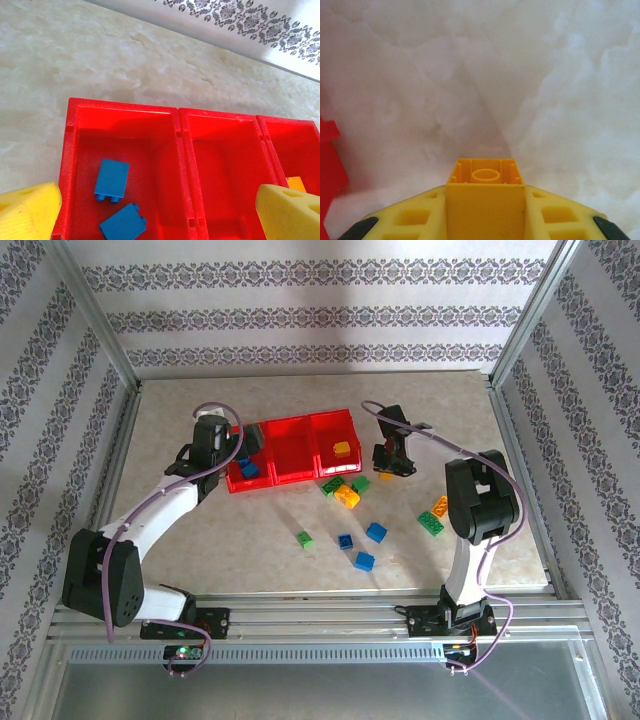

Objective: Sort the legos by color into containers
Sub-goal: Pick up the lego from the center of the table, then place the lego in the container.

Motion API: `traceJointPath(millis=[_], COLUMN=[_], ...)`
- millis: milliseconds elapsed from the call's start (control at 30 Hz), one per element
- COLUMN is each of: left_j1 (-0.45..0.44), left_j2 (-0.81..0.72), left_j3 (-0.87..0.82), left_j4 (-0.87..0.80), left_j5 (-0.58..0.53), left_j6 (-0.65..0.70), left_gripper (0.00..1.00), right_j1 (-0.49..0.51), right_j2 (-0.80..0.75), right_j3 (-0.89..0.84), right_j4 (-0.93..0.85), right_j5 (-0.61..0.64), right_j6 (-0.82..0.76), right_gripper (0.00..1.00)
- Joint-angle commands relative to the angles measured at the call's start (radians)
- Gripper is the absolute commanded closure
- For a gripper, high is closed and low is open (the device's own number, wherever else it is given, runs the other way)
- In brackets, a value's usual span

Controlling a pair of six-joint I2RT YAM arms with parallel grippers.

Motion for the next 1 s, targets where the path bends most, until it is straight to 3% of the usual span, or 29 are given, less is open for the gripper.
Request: traceJointPath(millis=[0,367,667,967], left_j1=[0.02,0.03,0.033,0.036], left_j2=[-0.028,-0.05,-0.066,-0.1], left_j3=[-0.023,-0.046,-0.055,-0.079], left_j4=[-0.045,-0.06,-0.082,-0.096], left_j5=[-0.02,-0.014,-0.005,0.004], left_j6=[0.022,0.023,0.032,0.038], left_gripper=[0.0,0.0,0.0,0.0], right_j1=[0.02,0.143,0.236,0.257], right_j2=[-0.089,-0.22,-0.079,0.09], right_j3=[-0.026,0.005,0.185,0.352], right_j4=[-0.029,-0.026,-0.035,-0.044], right_j5=[0.037,0.115,0.132,0.099], right_j6=[0.012,-0.001,-0.044,-0.075], right_gripper=[0.76,0.78,0.78,0.74])
